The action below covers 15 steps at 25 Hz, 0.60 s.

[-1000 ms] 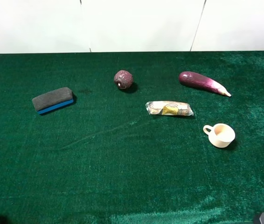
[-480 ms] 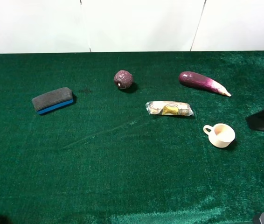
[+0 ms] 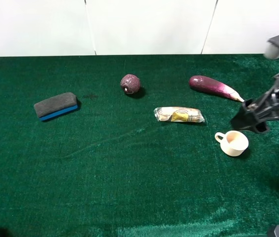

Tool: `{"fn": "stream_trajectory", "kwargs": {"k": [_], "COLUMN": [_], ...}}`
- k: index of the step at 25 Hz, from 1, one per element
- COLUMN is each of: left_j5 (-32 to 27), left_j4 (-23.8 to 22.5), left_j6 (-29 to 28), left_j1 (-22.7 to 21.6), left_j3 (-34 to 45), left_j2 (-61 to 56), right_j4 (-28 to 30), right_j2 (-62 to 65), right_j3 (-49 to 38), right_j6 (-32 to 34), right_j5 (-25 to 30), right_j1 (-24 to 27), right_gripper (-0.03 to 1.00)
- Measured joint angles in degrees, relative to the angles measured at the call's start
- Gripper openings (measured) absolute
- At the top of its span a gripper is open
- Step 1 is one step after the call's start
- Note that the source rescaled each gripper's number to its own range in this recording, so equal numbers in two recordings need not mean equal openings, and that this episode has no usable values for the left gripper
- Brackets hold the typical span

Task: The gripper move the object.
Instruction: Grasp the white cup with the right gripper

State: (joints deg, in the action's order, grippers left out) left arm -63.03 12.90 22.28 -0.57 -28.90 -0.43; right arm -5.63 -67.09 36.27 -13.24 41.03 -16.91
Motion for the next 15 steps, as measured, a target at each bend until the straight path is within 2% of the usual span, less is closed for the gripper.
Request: {"fn": "stream_trajectory", "kwargs": {"k": [3, 8, 15], "left_j5": [0.00, 0.00, 0.05], "left_j4": [-0.78, -6.91, -7.65], "left_j6": [0.00, 0.00, 0.00], "left_j1": [0.00, 0.00, 0.00], "left_j3": [0.00, 0.00, 0.00], "left_j2": [0.00, 0.00, 0.00], "right_j4": [0.95, 3.73, 7.04], "right_j2": [-2.46, -5.08, -6.87], "right_j3": [0.00, 0.00, -0.45], "right_j6": [1.60, 6.39, 11.73], "right_j5": [-1.88, -3.69, -3.91], "right_j1": [-2.84, -6.12, -6.27], "right_gripper": [1.00, 1.00, 1.00]}}
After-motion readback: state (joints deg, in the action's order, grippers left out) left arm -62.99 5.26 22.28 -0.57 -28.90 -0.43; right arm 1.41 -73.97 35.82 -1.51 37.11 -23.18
